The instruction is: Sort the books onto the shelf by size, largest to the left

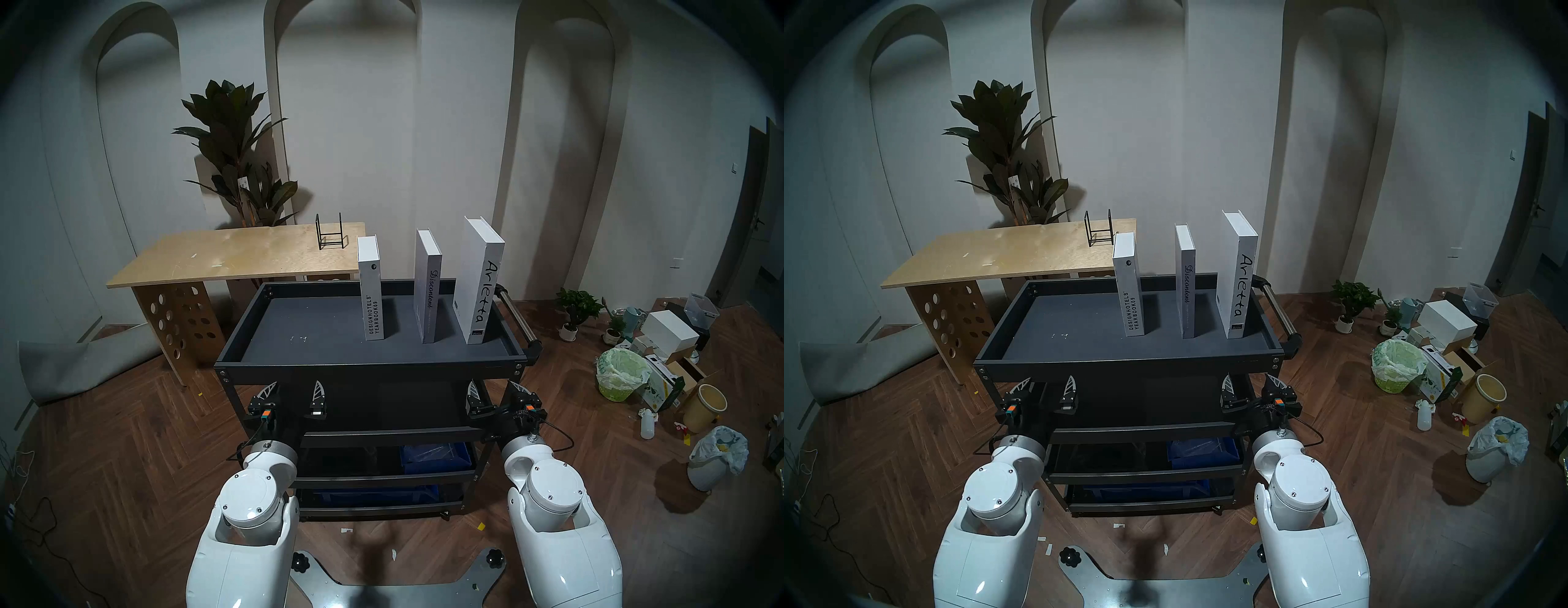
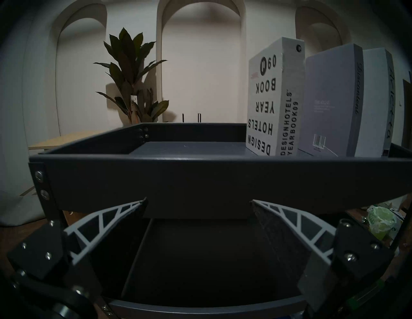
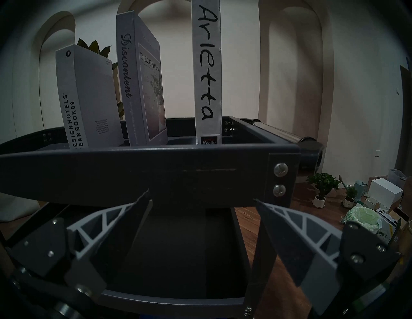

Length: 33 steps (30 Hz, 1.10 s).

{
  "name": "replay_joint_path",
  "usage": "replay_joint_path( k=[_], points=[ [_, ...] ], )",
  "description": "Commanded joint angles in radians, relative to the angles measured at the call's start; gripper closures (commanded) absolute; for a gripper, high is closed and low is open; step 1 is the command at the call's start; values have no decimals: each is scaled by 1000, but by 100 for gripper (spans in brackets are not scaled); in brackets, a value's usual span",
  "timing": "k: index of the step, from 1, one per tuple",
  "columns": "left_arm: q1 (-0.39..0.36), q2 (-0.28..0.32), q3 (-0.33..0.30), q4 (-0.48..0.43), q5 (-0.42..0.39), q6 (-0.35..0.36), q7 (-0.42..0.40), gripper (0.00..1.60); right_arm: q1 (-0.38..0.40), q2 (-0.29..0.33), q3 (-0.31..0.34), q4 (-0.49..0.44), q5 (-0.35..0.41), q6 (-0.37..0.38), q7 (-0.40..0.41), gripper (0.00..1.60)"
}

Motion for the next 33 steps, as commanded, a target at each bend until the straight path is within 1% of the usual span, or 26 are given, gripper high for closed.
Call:
replay_joint_path(
  k=[1,2,3,4,6,11,12,16,18,20,24,28,31,32,33],
  points=[
    [-25,19,-35,-119,-13,-41,-7,0,9,7,14,-119,20,2,17,0],
    [-23,23,-38,-137,-15,-31,-10,0,10,6,18,-136,24,4,18,0],
    [-30,27,-41,-132,-15,-34,-12,0,21,6,21,-131,31,-3,22,0],
    [-21,40,-43,-168,-11,-20,-18,0,23,6,29,-166,41,0,26,0],
    [-19,40,-48,-192,-21,-15,-23,0,30,5,36,-188,49,-3,31,0],
    [5,53,-55,-261,-33,26,-43,0,20,5,50,-254,75,25,44,0],
    [4,54,-55,-264,-34,33,-45,0,22,7,52,-257,74,22,44,0],
    [21,63,-53,-318,-37,114,-57,0,9,5,65,-309,89,66,45,0],
    [27,73,-46,-346,-33,171,-64,0,13,1,76,-328,93,97,36,0],
    [23,74,-40,-358,-32,211,-64,0,21,-2,84,-331,98,116,31,0],
    [8,81,-24,-358,-22,267,-65,0,67,-6,94,-286,94,101,20,0],
    [-4,78,-12,-343,-10,279,-57,0,138,-1,86,-219,101,62,30,0],
    [-9,70,-7,-336,-2,281,-47,0,172,7,74,-185,100,41,28,0],
    [-9,69,-6,-335,-2,280,-46,0,169,11,70,-185,101,38,26,0],
    [-10,67,-5,-334,-1,279,-43,0,189,14,67,-169,94,28,27,0]
  ],
)
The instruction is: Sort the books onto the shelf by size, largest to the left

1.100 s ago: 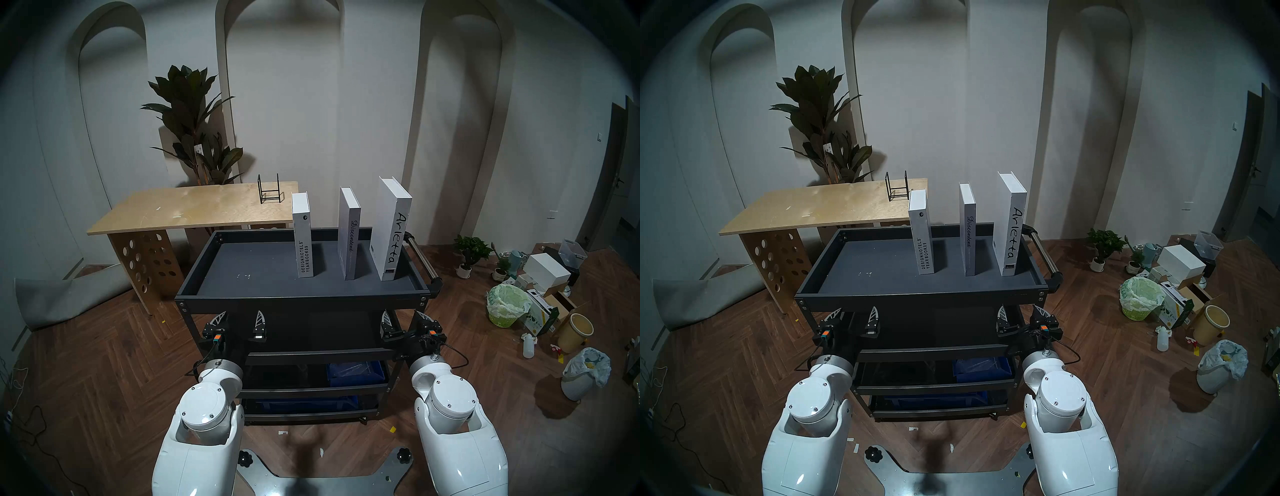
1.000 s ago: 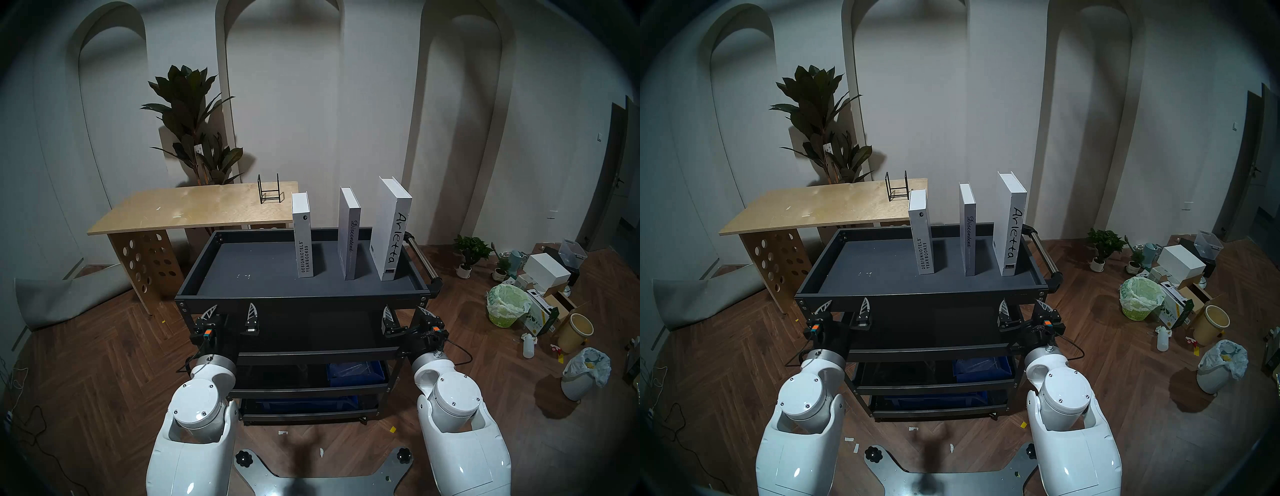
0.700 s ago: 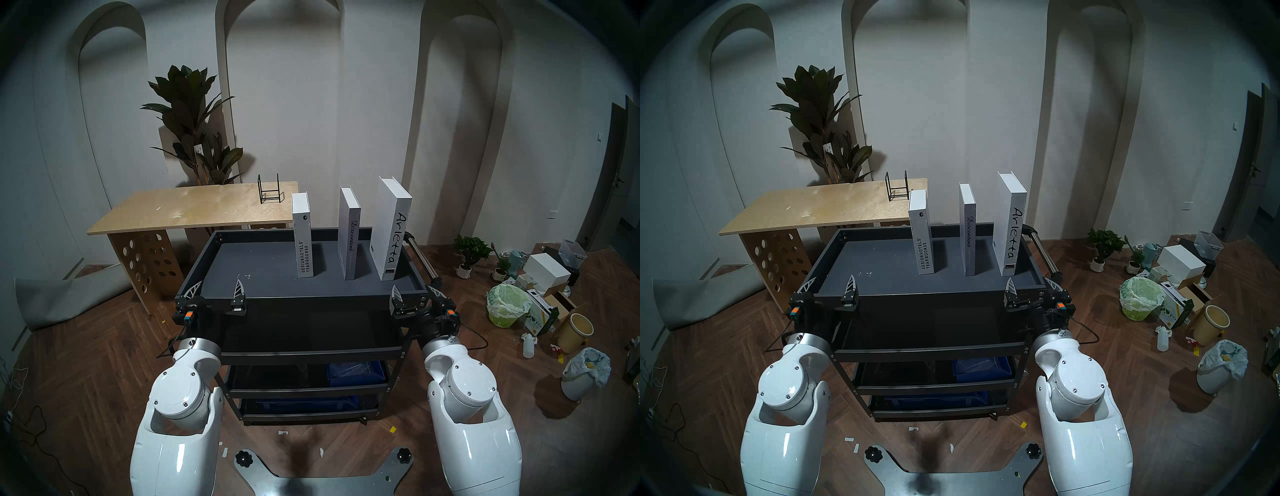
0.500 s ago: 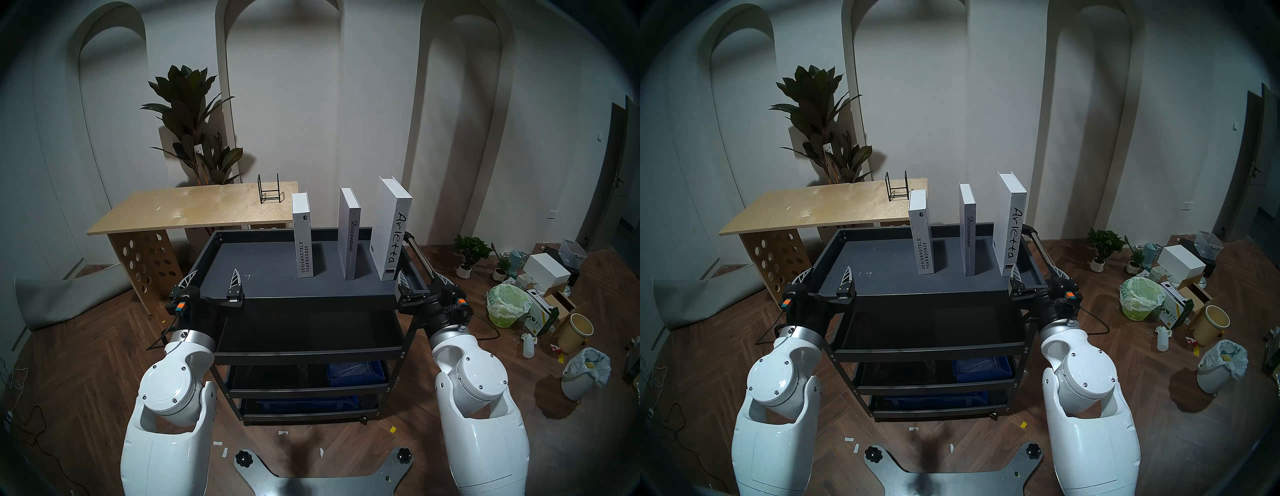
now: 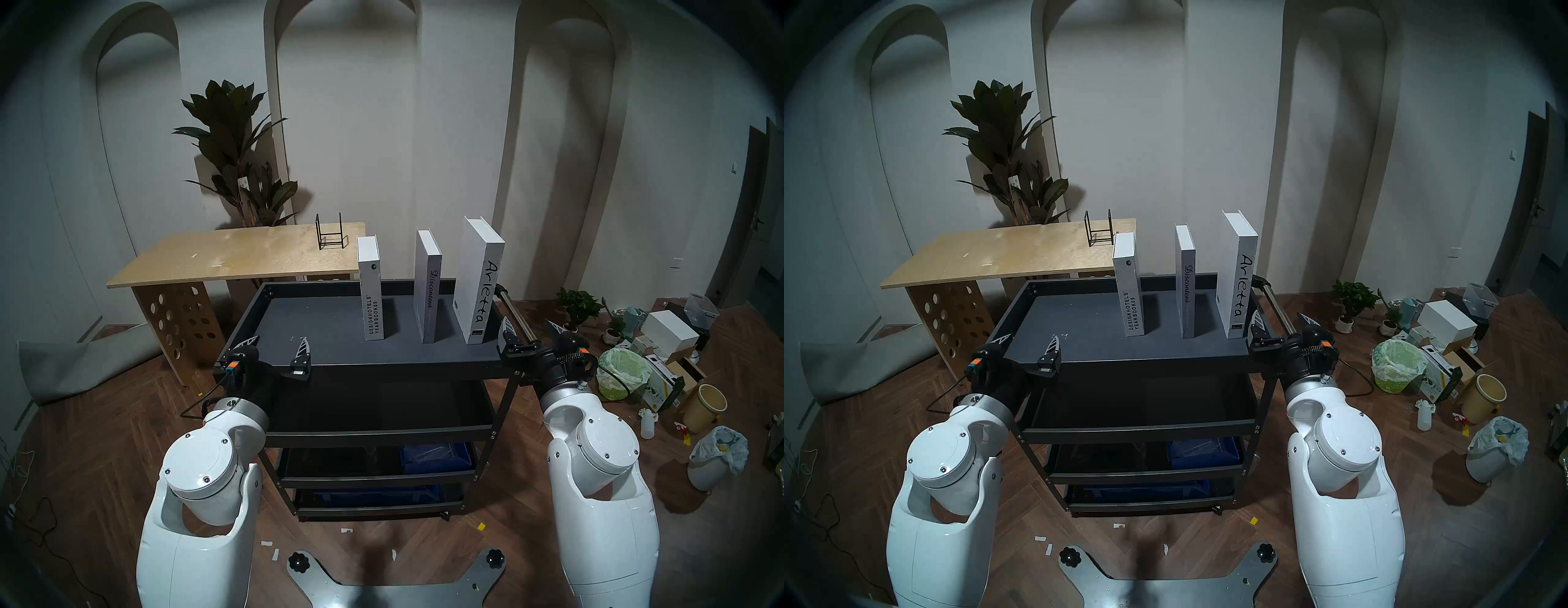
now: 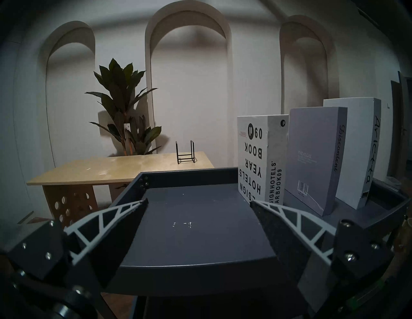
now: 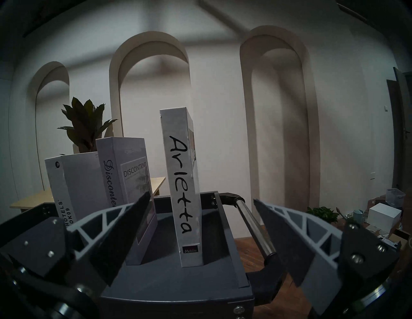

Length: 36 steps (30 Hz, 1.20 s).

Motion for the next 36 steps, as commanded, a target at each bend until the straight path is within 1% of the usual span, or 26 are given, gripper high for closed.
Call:
replay_joint_path(
  k=[1,5,6,8,11,12,14,17,23,24,25,26,34,35,36],
  points=[
    [-25,-10,9,-14,14,-6,21,0,113,14,-26,39,-10,-66,1,0],
    [-24,-15,13,-11,21,-2,37,0,165,20,-30,69,-11,-80,-7,0],
    [-23,-17,14,-11,24,-2,43,0,154,23,-29,60,-9,-89,-13,0],
    [-22,-23,16,-11,24,-1,51,0,188,26,-23,78,-8,-95,-19,0],
    [-20,-33,17,-10,29,0,69,0,218,29,-13,94,4,-102,-26,0],
    [-20,-34,17,-9,30,-1,71,0,214,31,-12,91,6,-104,-28,0],
    [-20,-37,18,-7,32,-1,79,0,241,34,-14,114,13,-110,-27,0],
    [-21,-40,20,-3,40,-6,93,0,273,34,-28,143,12,-122,-38,0],
    [-19,-44,11,-9,42,-13,109,0,328,23,-53,199,27,-118,-54,0],
    [-18,-44,10,-11,42,-14,111,0,349,23,-57,218,28,-117,-55,0],
    [-17,-45,9,-12,43,-15,114,0,346,22,-61,218,29,-118,-57,0],
    [-16,-46,8,-12,44,-15,117,0,359,21,-65,230,28,-118,-59,0],
    [-12,-56,6,-13,49,-22,136,0,444,15,-90,323,33,-132,-61,0],
    [-12,-57,6,-13,49,-23,137,0,439,14,-92,321,33,-136,-61,0],
    [-12,-58,7,-13,50,-24,138,0,460,13,-95,343,33,-137,-61,0]
  ],
)
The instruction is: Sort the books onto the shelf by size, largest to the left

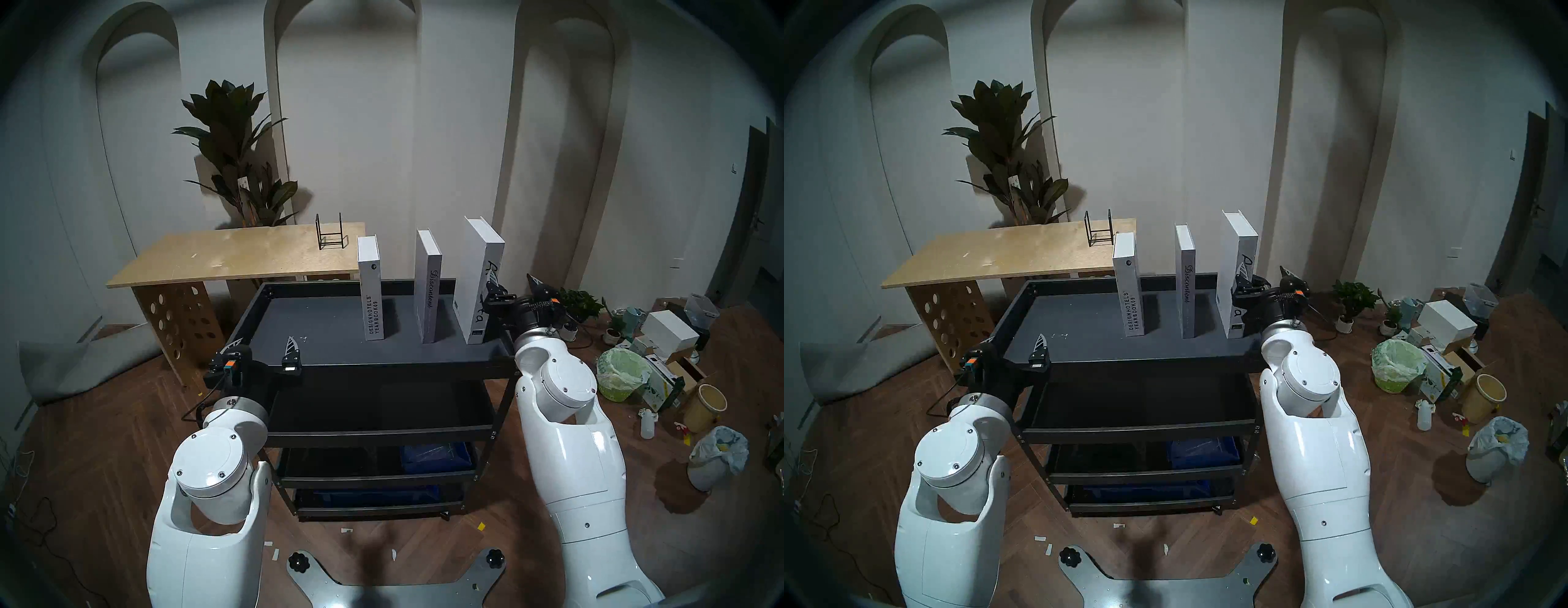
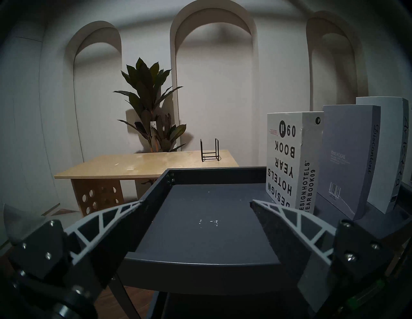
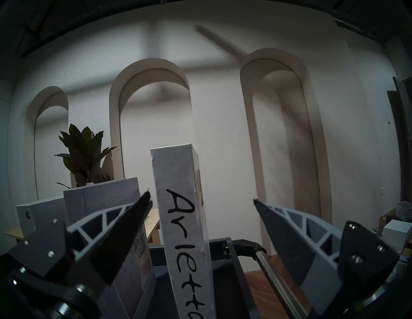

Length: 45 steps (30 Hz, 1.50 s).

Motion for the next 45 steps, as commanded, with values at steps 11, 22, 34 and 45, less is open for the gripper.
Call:
replay_joint_path(
  k=[11,22,34,45],
  points=[
    [-10,-13,12,-19,8,-21,24,0,204,-27,-34,160,-4,-60,3,0],
    [-18,-11,7,-5,6,-22,35,0,294,-38,-51,283,-19,-130,-8,0],
    [-41,-10,-3,13,-6,-17,26,0,307,-36,-52,315,-37,-173,-31,66],
    [-56,-7,-4,25,-19,-4,20,0,306,-36,-38,330,-33,-176,-51,160]
  ],
)
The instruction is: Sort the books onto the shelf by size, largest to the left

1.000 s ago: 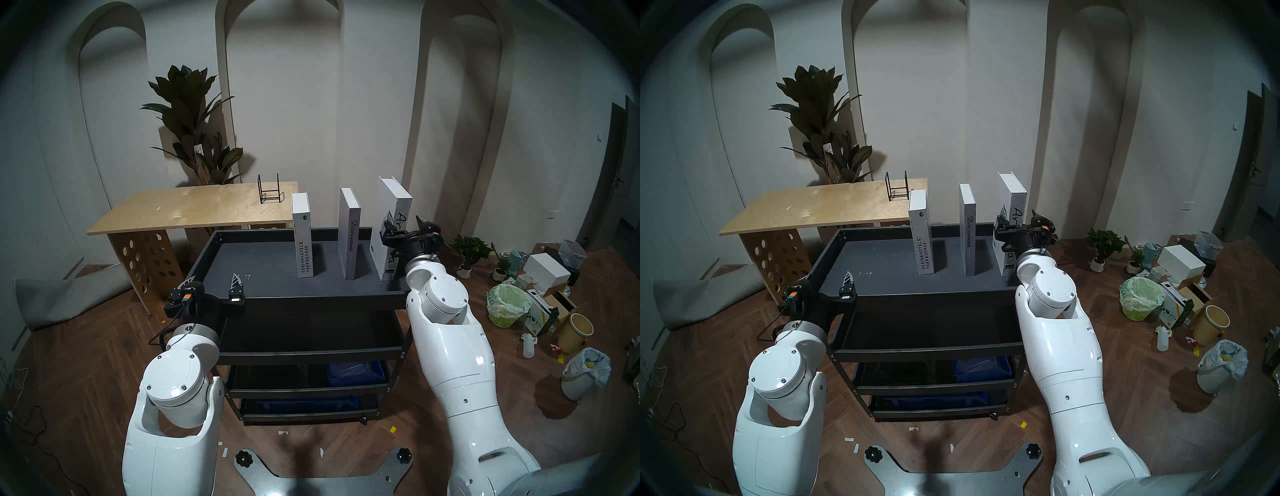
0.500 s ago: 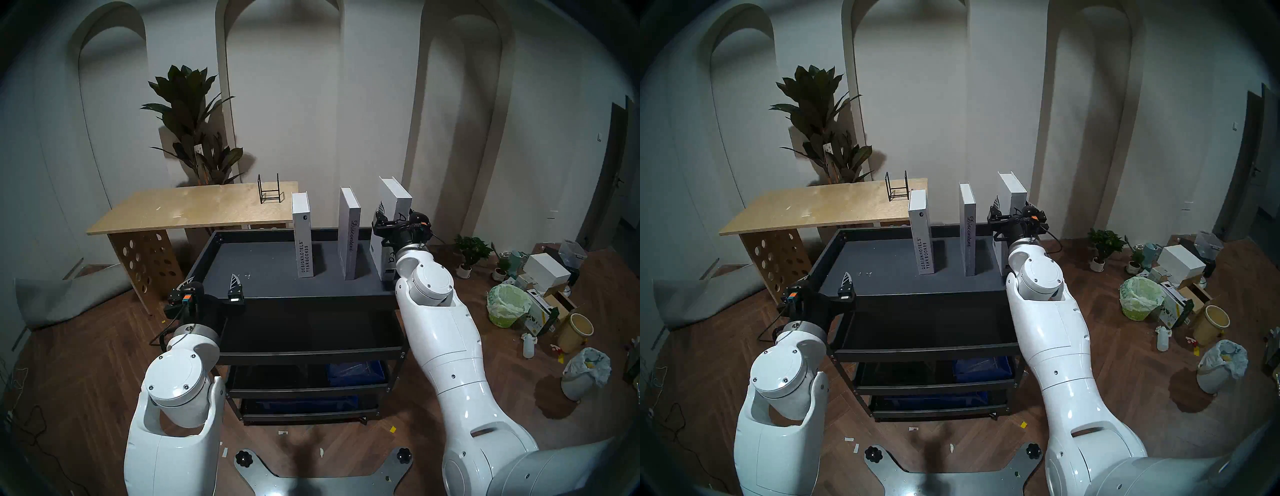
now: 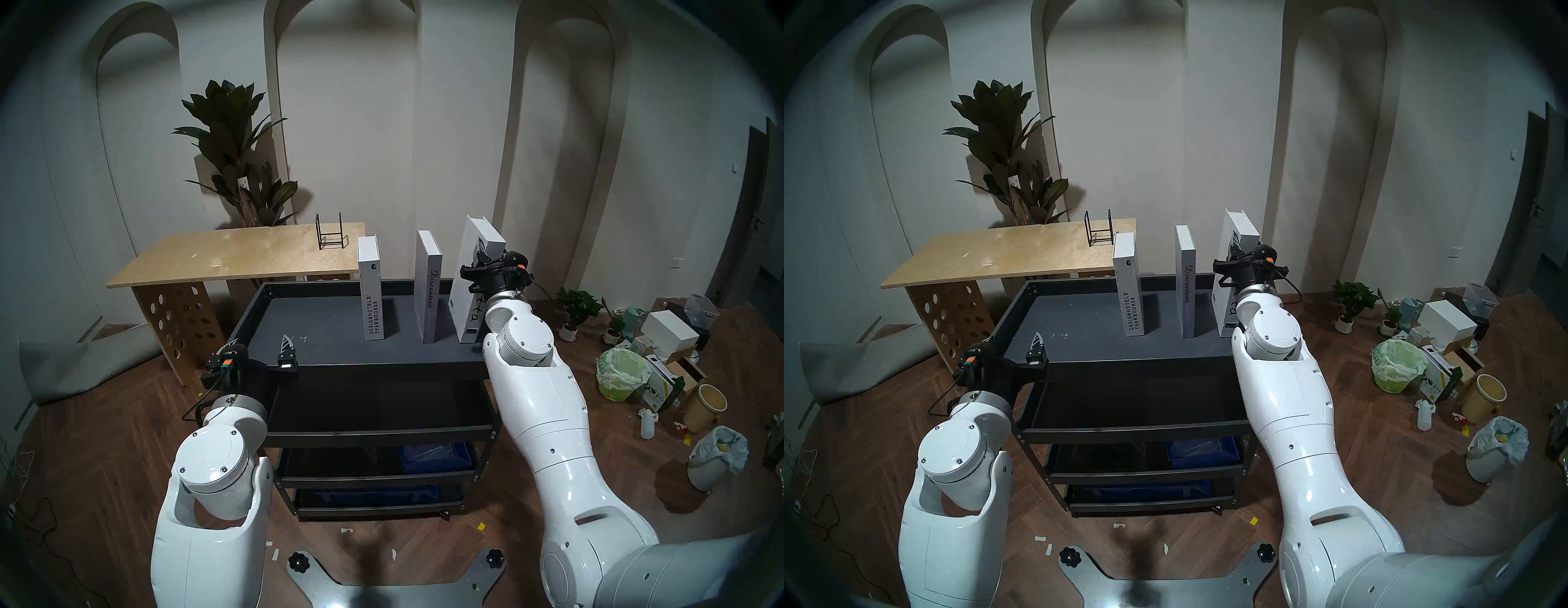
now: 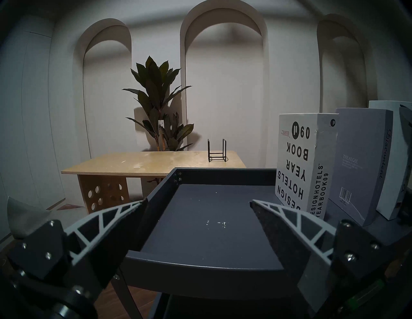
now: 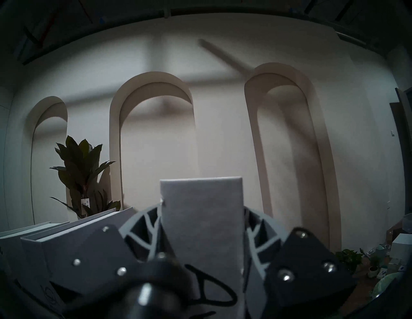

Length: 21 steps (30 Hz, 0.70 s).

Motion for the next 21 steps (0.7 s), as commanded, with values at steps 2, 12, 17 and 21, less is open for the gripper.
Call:
replay_joint_path(
  k=[2,12,17,21],
  points=[
    [-28,3,4,-10,2,4,0,0,16,-4,14,-39,-4,-9,-22,160],
    [-44,4,-9,1,7,-6,10,0,104,9,19,-168,-34,-6,-40,160],
    [-51,6,-21,3,9,-7,16,0,146,4,33,-225,-27,-7,-47,160],
    [-48,6,-20,4,9,-6,19,0,175,1,46,-265,-18,-6,-51,160]
  ],
)
